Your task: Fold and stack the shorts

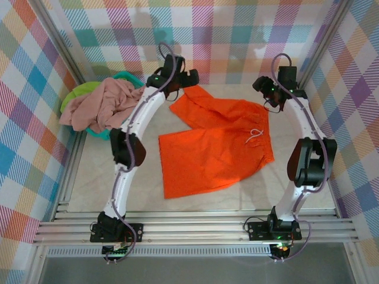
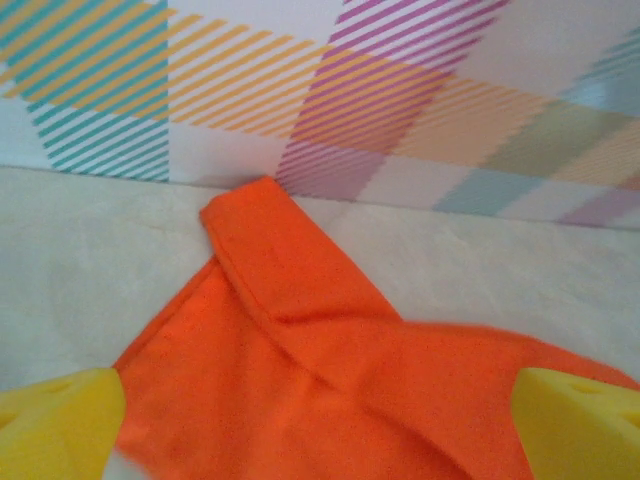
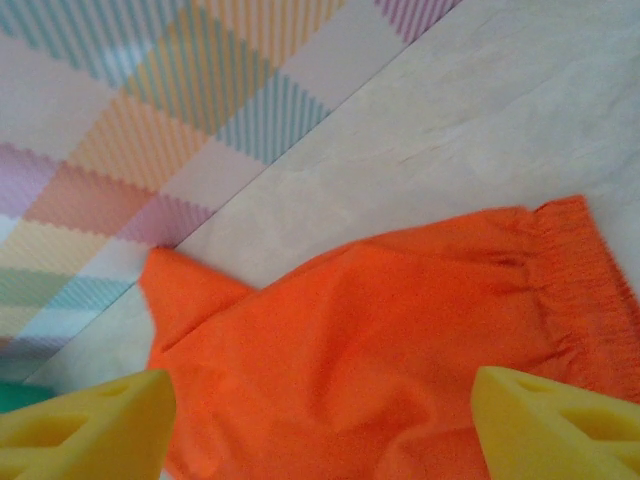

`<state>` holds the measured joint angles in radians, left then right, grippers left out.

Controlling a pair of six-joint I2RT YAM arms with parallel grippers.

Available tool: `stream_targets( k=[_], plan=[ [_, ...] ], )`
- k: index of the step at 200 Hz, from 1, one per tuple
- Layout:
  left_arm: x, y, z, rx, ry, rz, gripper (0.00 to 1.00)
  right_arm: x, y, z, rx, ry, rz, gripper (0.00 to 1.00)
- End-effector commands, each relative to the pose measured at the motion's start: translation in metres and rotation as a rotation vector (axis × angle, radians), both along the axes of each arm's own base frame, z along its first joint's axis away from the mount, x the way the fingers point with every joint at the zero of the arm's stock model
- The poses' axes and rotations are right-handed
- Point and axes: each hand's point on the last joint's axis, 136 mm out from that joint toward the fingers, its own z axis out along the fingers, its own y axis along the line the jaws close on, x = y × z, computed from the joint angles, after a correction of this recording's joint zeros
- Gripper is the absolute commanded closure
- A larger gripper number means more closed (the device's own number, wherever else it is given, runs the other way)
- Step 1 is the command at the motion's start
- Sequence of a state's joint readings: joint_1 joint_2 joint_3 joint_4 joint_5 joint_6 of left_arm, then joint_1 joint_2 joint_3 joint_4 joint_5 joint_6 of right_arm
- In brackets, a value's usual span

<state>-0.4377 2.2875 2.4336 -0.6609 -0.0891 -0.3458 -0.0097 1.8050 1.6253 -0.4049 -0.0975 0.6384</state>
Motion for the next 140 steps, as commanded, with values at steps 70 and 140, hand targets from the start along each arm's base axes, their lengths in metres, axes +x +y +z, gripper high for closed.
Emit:
stream_targets(
  k=[70,140],
  plan=[
    [-0.194,0.004,-0.119,-0.217,0.144,0.004,0.0,-0.005,0.176,-0.057,0.229,0.077,0.572,0.16],
    [-0.215,-0.006,-0.198,-0.218,0.283,0.035,0.0,0.031,0.194,-0.126,0.237,0.206,0.548,0.17]
  ],
)
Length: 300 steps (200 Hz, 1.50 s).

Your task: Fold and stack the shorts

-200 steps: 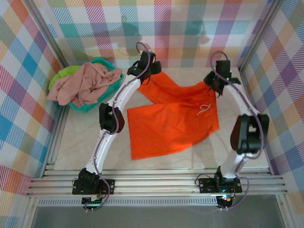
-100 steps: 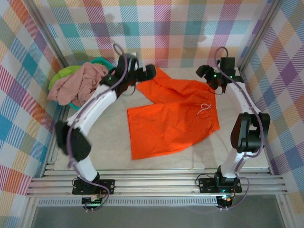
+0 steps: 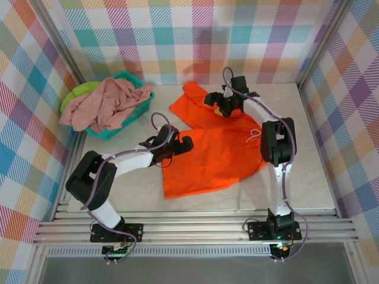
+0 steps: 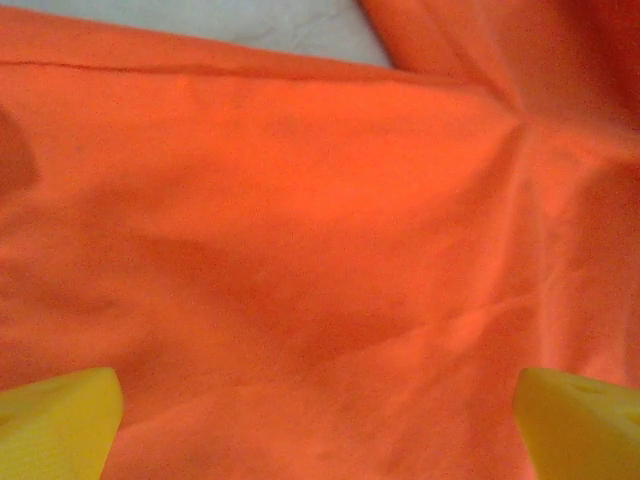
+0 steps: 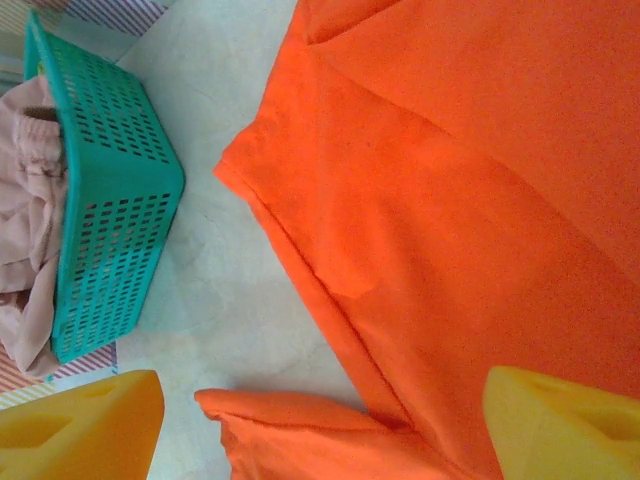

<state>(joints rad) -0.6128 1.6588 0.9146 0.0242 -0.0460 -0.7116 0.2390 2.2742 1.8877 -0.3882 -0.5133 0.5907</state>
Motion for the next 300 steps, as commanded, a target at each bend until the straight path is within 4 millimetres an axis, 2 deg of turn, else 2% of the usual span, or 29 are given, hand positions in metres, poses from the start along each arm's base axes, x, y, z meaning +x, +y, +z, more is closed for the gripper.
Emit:
stream_targets(
  k=[1,22,45,71,91,131,145,157,174,196,213,228,241,262,276,292,300],
  plan=[
    [0.001,-0.016,-0.008,-0.037,-0.022,0.013,0.0,0.014,-0.011,-0.006,-0.007,0.009,-0.029,0.17],
    [-0.013,-0.015,-0.024,0.007,0.007,0.019,0.0,0.033,-0.025,-0.019,0.002,0.025,-0.091,0.18],
    [-0.033,-0.004,-0.046,0.059,0.057,0.041,0.0,0.051,-0.041,-0.032,0.032,0.057,-0.156,0.2],
    [-0.055,0.01,-0.064,0.097,0.089,0.074,0.0,0.065,-0.054,-0.035,0.043,0.053,-0.2,0.2],
    [-0.073,0.019,-0.073,0.124,0.102,0.091,0.0,0.072,-0.063,-0.037,0.043,0.056,-0.241,0.2],
    [-0.109,0.028,-0.095,0.158,0.142,0.119,0.0,0.077,-0.087,-0.067,0.012,0.127,-0.336,0.21],
    [-0.117,0.033,-0.097,0.161,0.14,0.142,0.0,0.079,-0.101,-0.073,0.017,0.152,-0.384,0.2],
    [-0.116,0.032,-0.089,0.136,0.124,0.145,0.0,0.081,-0.112,-0.074,0.041,0.165,-0.421,0.21],
    [-0.1,0.027,-0.052,0.128,0.045,0.127,0.0,0.082,-0.116,-0.066,0.085,0.159,-0.429,0.21],
    [-0.057,0.023,0.027,0.078,-0.066,0.093,0.0,0.081,-0.109,-0.044,0.125,0.12,-0.391,0.2],
    [-0.019,0.035,0.081,0.026,-0.133,0.096,0.0,0.08,-0.106,-0.031,0.149,0.106,-0.383,0.2],
    [0.013,0.053,0.108,0.042,-0.161,0.119,0.0,0.08,-0.107,-0.023,0.15,0.089,-0.382,0.2],
    [0.04,0.061,0.113,0.026,-0.145,0.113,0.01,0.08,-0.105,-0.018,0.162,0.083,-0.377,0.2],
    [0.079,0.05,0.106,0.018,-0.118,0.059,0.05,0.079,-0.097,-0.001,0.207,0.065,-0.346,0.19],
    [0.102,0.04,0.095,0.023,-0.1,0.029,0.09,0.075,-0.091,0.015,0.217,0.035,-0.323,0.19],
    [0.128,0.03,0.074,0.014,-0.059,0.012,0.12,0.068,-0.088,0.037,0.227,-0.007,-0.299,0.17],
    [0.133,0.03,0.055,0.039,-0.003,0.011,0.13,0.063,-0.088,0.05,0.226,-0.033,-0.29,0.17]
  ],
)
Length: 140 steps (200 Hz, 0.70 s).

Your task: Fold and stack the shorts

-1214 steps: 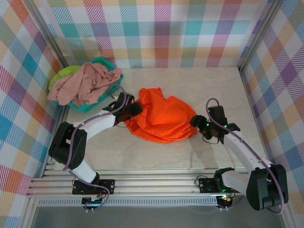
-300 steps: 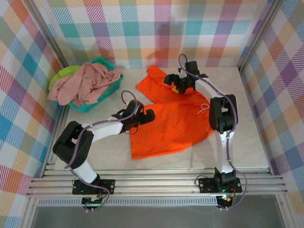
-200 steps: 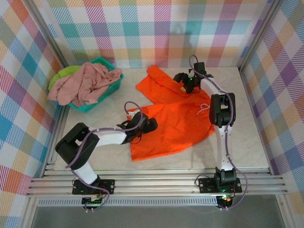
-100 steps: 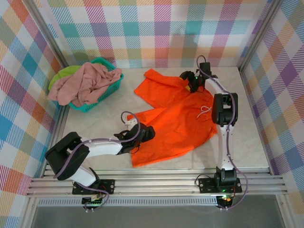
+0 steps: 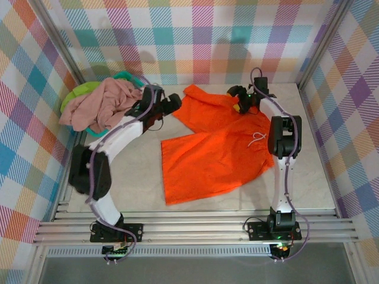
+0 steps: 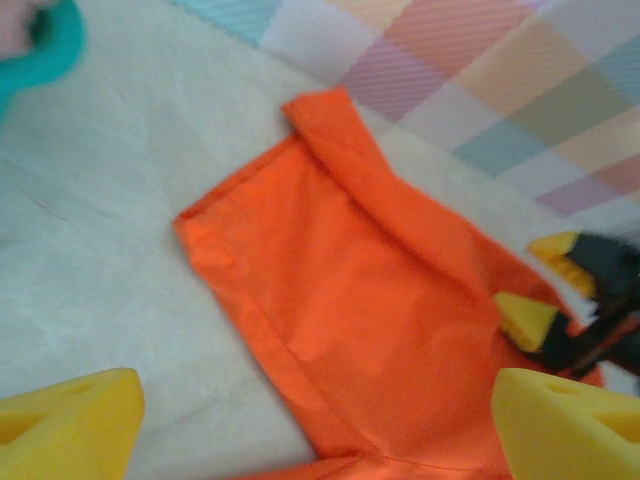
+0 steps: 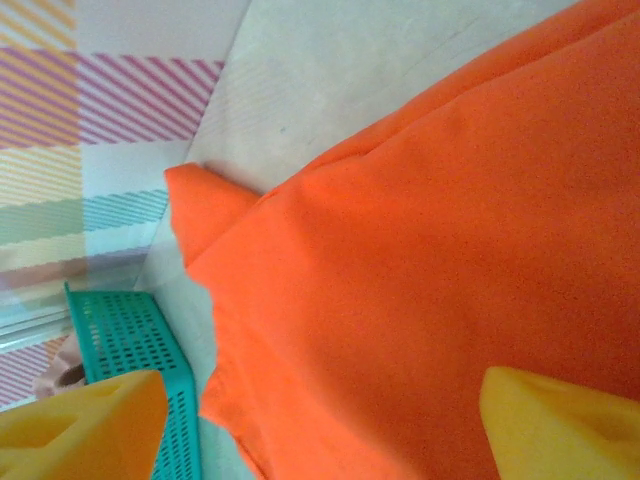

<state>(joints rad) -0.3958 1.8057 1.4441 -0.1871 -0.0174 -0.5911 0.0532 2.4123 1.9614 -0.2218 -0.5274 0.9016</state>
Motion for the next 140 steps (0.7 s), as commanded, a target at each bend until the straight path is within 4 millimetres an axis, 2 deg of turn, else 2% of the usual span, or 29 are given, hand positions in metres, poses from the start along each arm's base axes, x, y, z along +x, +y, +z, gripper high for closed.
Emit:
stream_targets(
  k=[1,2,3,8,10,37,62,83,140],
  plan=[
    [0.004,-0.012,-0.062,0.058,0.182,-0.1,0.14,-0.009,0.011,0.077,0.029,-0.155,0.053,0.17],
    [0.006,-0.011,-0.059,0.057,0.177,-0.099,0.14,-0.01,0.011,0.079,0.028,-0.159,0.053,0.17],
    [0.007,-0.012,-0.066,0.061,0.188,-0.099,0.14,-0.01,0.01,0.08,0.026,-0.161,0.053,0.17],
    [0.013,-0.011,-0.074,0.075,0.204,-0.095,0.14,-0.014,0.01,0.083,0.013,-0.171,0.055,0.16],
    [0.014,-0.01,-0.077,0.079,0.21,-0.092,0.14,-0.015,0.009,0.091,0.007,-0.187,0.054,0.16],
    [0.039,-0.005,-0.109,0.103,0.259,-0.061,0.19,-0.035,-0.007,0.102,-0.102,-0.221,0.03,0.15],
    [0.059,0.001,-0.124,0.128,0.261,-0.03,0.24,-0.045,-0.015,0.093,-0.123,-0.201,0.029,0.15],
    [0.071,0.004,-0.134,0.16,0.256,-0.019,0.29,-0.052,-0.012,0.086,-0.1,-0.185,0.048,0.15],
    [0.089,0.0,-0.149,0.148,0.233,-0.023,0.38,-0.068,-0.01,0.076,-0.081,-0.173,0.063,0.15]
  ],
)
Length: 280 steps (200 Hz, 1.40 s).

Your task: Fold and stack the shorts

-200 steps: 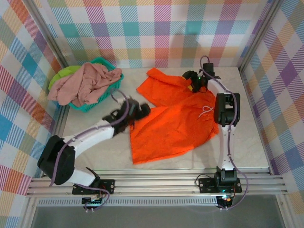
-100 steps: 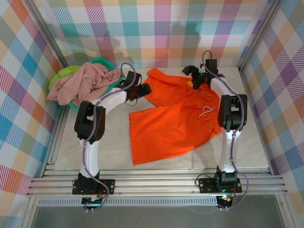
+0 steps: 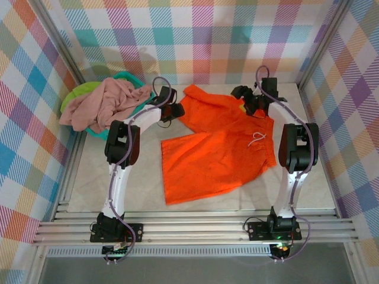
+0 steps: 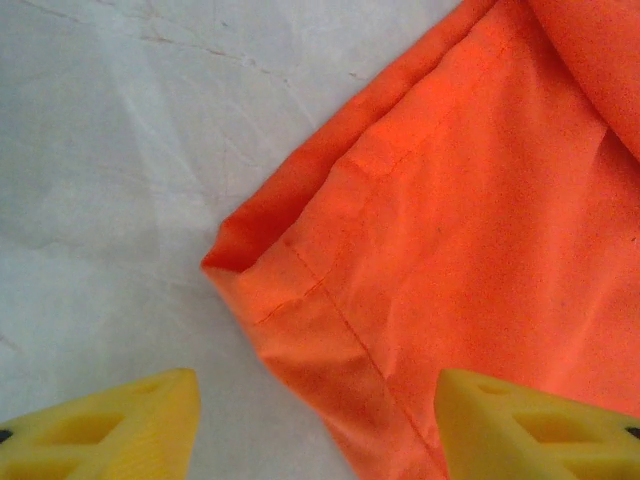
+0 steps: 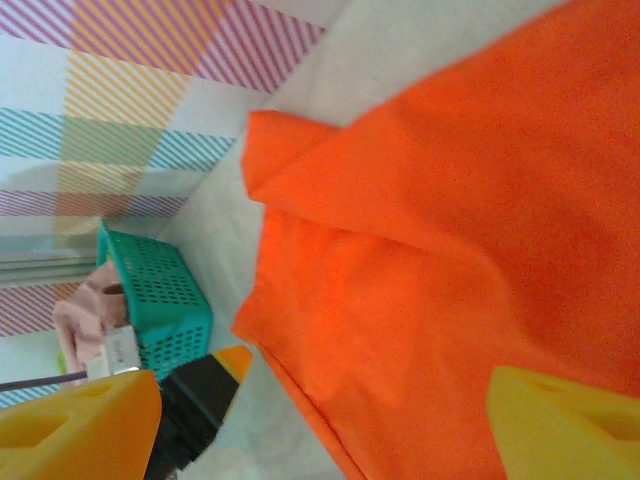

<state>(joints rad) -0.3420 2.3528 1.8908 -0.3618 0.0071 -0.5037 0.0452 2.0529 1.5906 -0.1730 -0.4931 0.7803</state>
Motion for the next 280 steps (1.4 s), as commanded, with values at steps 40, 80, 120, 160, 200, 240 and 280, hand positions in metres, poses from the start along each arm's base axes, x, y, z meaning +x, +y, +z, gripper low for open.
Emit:
stream_targets(
  k=[40,80,120,160,200,240,280],
  plan=[
    [0.016,0.005,-0.016,0.032,0.012,0.011,0.58,-0.008,0.002,0.013,-0.011,-0.055,0.043,0.15],
    [0.016,0.01,-0.006,0.067,0.001,0.009,0.96,-0.007,0.001,0.008,-0.01,-0.047,0.038,0.15],
    [-0.011,0.025,0.036,0.106,-0.027,0.018,1.0,0.013,0.002,-0.009,-0.005,-0.028,0.024,0.16],
    [-0.067,0.044,0.066,0.101,-0.052,0.061,1.0,0.048,-0.013,-0.037,-0.069,-0.001,-0.041,0.16],
    [-0.117,0.062,0.041,0.078,0.004,0.12,0.93,0.065,-0.023,-0.064,-0.088,0.062,-0.072,0.17],
    [-0.134,0.057,0.053,-0.031,-0.082,0.117,0.29,0.057,-0.024,-0.042,-0.082,0.025,-0.046,0.15],
    [-0.182,0.056,0.135,-0.053,-0.173,0.059,0.18,-0.003,-0.048,0.011,-0.182,-0.041,-0.073,0.14]
  ],
)
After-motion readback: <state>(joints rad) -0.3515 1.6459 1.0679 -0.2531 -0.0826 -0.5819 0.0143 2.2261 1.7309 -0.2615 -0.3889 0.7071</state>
